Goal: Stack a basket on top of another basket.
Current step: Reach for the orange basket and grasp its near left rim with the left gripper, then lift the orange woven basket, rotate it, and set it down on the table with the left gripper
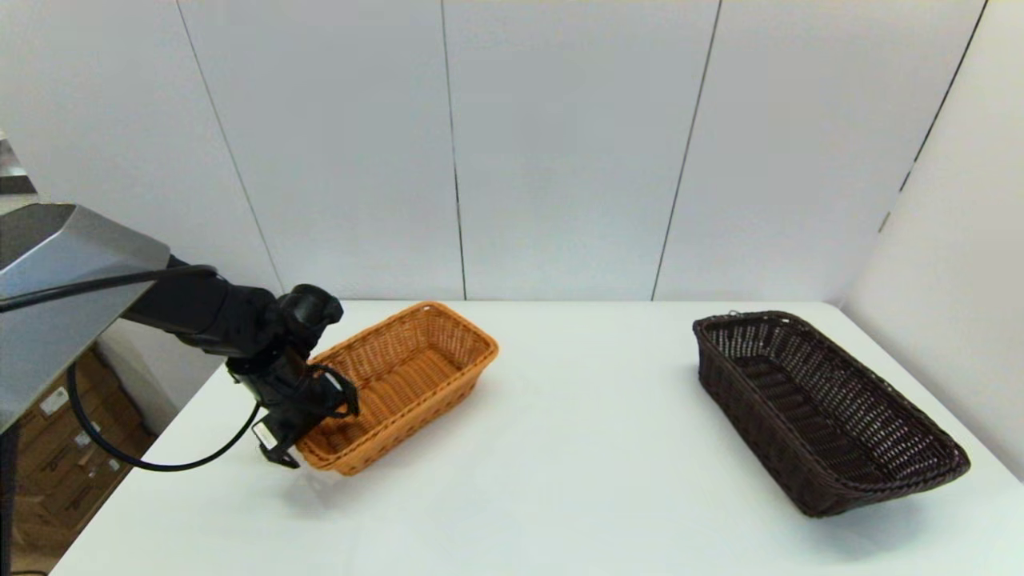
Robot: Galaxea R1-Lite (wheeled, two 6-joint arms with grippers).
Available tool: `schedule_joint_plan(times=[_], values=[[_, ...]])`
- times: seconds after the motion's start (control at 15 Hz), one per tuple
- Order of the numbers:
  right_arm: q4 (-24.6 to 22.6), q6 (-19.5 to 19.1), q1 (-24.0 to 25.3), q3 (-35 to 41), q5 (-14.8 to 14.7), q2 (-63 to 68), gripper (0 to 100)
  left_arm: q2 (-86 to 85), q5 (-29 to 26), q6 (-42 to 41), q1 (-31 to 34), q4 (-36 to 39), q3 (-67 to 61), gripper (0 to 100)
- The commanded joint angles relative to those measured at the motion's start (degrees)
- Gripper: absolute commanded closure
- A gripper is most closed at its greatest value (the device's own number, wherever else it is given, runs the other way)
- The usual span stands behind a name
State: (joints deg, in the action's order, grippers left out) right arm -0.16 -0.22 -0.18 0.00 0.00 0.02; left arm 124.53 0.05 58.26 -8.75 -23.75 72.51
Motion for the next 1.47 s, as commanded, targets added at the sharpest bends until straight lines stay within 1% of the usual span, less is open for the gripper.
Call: schedule_joint_plan(times=[0.07, 0.47, 0.67, 0.73, 0.93, 1.0, 1.13, 1.27, 1.33, 1.47], values=[[-0.02, -0.04, 0.01, 0.09, 0.0, -0.02, 0, -0.16, 0.04, 0.1, 0.23, -0.07, 0.09, 100], [-0.02, -0.04, 0.01, 0.09, 0.0, -0.02, 0, -2.45, -0.4, 0.28, 0.23, -0.07, -0.18, 100], [-0.02, -0.04, 0.01, 0.09, 0.0, -0.02, 0, -4.38, -2.16, 0.36, 0.23, -0.07, -0.44, 100], [-0.02, -0.04, 0.01, 0.09, 0.0, -0.02, 0, -5.08, -3.21, 0.28, 0.23, -0.07, -0.53, 100], [-0.02, -0.04, 0.01, 0.09, 0.0, -0.02, 0, -10.97, -11.04, -0.78, 0.23, 1.25, -1.93, 100], [-0.02, -0.04, 0.01, 0.09, 0.0, -0.02, 0, -12.47, -12.71, -1.83, 0.14, 2.48, -2.81, 100], [-0.02, -0.04, 0.01, 0.09, 0.0, -0.02, 0, -15.63, -14.99, -3.24, 0.05, 6.17, -5.1, 100], [-0.02, -0.04, 0.01, 0.09, 0.0, -0.02, 0, -18.27, -18.42, -3.85, 0.05, 9.68, -7.38, 100], [-0.02, -0.04, 0.01, 0.09, 0.0, -0.02, 0, -18.88, -19.38, -5.26, -0.04, 10.48, -8.0, 100], [-0.02, -0.04, 0.01, 0.09, 0.09, -0.02, 0, -18.36, -19.3, -10.97, -2.32, 10.3, -8.26, 100]])
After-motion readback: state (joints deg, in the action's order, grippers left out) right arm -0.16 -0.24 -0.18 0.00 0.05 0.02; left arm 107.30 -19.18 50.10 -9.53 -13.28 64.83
